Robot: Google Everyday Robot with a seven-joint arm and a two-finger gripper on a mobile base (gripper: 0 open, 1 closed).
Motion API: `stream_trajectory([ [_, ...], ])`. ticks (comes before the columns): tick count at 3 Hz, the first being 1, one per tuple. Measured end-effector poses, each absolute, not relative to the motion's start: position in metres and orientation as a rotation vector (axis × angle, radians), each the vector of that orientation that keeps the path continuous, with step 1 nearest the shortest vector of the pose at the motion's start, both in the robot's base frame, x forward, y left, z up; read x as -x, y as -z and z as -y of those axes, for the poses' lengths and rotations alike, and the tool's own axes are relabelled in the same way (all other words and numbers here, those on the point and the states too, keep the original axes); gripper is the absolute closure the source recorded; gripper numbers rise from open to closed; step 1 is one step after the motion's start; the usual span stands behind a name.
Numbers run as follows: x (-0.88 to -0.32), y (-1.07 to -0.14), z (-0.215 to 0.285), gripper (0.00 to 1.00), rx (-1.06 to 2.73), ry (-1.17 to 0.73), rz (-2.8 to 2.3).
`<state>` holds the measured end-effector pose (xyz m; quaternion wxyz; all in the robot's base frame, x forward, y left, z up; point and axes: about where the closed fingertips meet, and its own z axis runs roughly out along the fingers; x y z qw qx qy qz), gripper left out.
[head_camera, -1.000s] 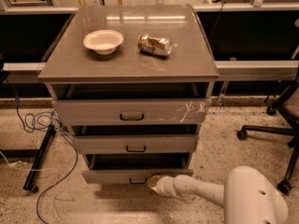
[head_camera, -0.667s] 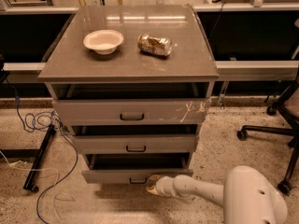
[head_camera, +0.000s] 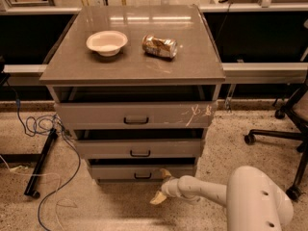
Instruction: Close bottom drawer
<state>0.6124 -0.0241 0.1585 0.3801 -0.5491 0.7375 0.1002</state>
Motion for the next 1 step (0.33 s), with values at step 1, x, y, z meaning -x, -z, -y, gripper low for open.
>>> stream_trajectory([
  [1, -0.6124, -0.1585, 0.0241, 0.0, 1.402, -0.256, -1.883],
])
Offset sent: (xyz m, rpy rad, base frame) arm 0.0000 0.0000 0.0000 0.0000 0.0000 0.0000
